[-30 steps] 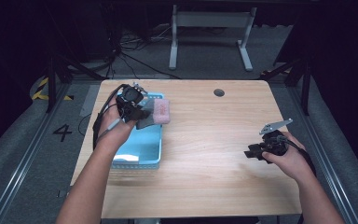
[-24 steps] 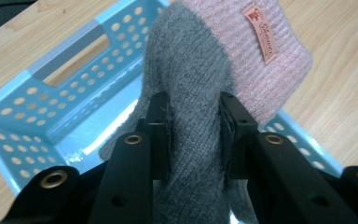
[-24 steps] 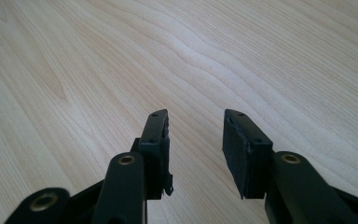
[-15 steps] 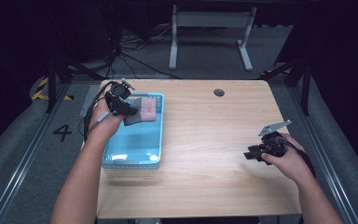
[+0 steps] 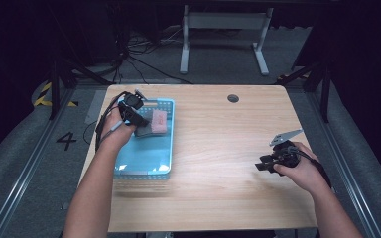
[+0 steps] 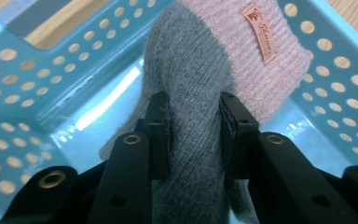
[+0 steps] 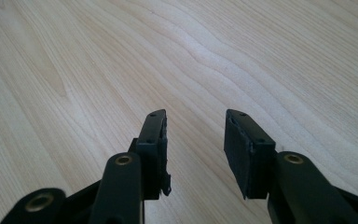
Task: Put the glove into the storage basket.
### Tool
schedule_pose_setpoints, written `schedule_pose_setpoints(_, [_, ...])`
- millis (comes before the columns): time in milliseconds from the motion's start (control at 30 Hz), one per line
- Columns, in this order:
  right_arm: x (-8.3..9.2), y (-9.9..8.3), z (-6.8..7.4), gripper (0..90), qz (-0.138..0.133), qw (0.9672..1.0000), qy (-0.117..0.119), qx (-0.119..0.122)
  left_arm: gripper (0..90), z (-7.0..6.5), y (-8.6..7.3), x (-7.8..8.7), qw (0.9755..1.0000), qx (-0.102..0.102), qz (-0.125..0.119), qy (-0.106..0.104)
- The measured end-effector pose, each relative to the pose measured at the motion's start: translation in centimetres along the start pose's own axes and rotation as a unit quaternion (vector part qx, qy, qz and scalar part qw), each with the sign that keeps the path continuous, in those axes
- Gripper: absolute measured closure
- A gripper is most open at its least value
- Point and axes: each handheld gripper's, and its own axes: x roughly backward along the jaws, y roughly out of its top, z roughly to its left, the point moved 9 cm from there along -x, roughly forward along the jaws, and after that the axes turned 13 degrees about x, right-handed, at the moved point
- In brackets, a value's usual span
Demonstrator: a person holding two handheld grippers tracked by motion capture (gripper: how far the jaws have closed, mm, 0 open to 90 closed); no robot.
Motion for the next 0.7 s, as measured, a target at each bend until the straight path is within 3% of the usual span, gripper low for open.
schedule_pose_setpoints(233, [-0.2,-0.1,0.1,59.4,0.001,1.0,-0.001,0.004,68.3,0.1,-0.2,-2.1,0.9996,-0.007,0.026,0.004])
schedule_pose_setpoints(533, [-0.4,0.0,0.1,59.1,0.003,1.0,-0.001,0.008,67.4,0.0,0.1,-3.6,0.9993,-0.006,0.036,0.003])
schedule_pose_setpoints(700, [-0.3,0.0,0.1,58.7,0.0,1.0,-0.002,0.008,65.0,0.1,0.1,-4.5,0.9988,-0.015,0.043,0.018])
